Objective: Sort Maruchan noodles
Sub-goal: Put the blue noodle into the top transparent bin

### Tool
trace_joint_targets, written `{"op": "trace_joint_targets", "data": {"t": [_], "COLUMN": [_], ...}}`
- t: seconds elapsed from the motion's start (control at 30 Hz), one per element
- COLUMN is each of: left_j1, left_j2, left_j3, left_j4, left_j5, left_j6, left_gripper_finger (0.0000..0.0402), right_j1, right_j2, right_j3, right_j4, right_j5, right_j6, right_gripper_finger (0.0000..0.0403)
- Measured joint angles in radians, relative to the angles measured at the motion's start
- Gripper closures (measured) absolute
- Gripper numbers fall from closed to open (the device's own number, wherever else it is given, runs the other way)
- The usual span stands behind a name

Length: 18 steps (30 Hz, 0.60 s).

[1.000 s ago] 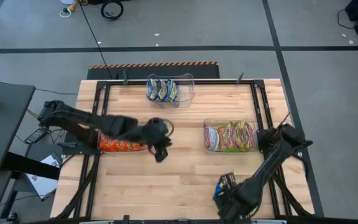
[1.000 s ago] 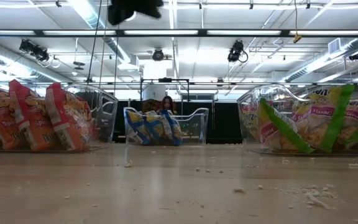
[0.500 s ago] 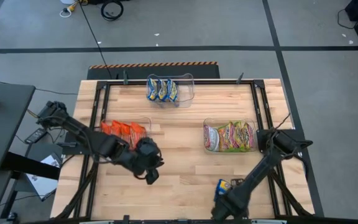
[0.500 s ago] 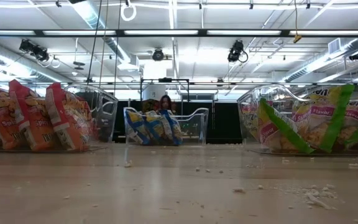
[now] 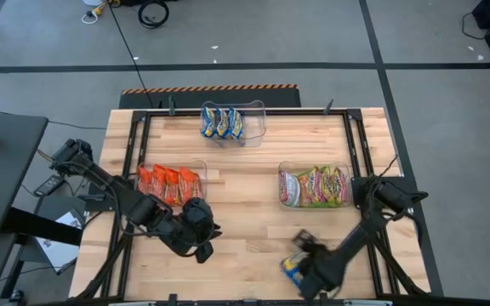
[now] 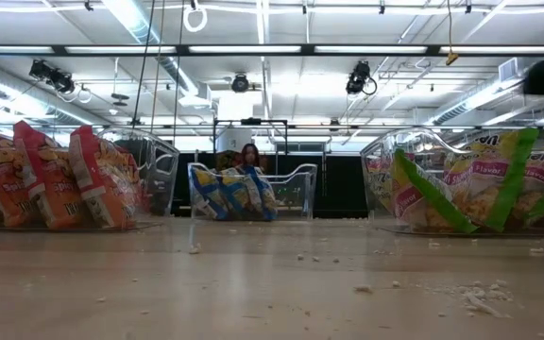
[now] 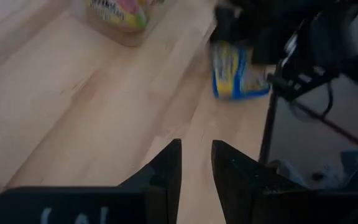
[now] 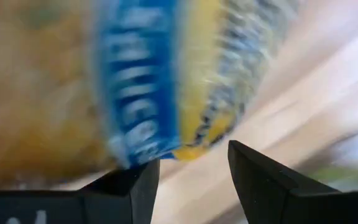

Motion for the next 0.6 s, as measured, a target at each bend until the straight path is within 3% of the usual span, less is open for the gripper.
{"op": "trace_joint_targets", "data": {"t": [0.13, 0.23, 0.33, 0.43, 0.53, 0.6], "left_j1": [0.002, -0.006, -0.014, -0.029, -0.041, -0.049], "left_j2": [0.017, 0.040, 0.090, 0.164, 0.245, 0.301], "left_j3": [-0.003, -0.003, -0.002, -0.003, -0.003, -0.003], "left_j4": [0.005, 0.006, 0.057, 0.151, 0.291, 0.382], "left_j5": [-0.003, -0.003, 0.020, 0.063, 0.106, 0.122], "left_j6": [-0.038, -0.089, -0.139, -0.158, -0.120, -0.065], "left_gripper_finger": [0.0297, 0.0281, 0.0262, 0.0247, 0.0240, 0.0240], "right_j1": [-0.095, -0.155, -0.185, -0.179, -0.156, -0.128], "right_j2": [0.001, 0.000, -0.014, -0.056, -0.111, -0.133], "right_j3": [0.015, 0.071, 0.138, 0.184, 0.181, 0.161], "right_j4": [0.196, 0.218, 0.140, 0.050, 0.043, 0.059], "right_j5": [0.286, 0.343, 0.315, 0.179, -0.136, -0.268], "right_j6": [-0.288, -0.296, -0.180, -0.050, 0.128, 0.263], "right_gripper_finger": [0.0207, 0.0207, 0.0207, 0.0210, 0.0214, 0.0217]}}
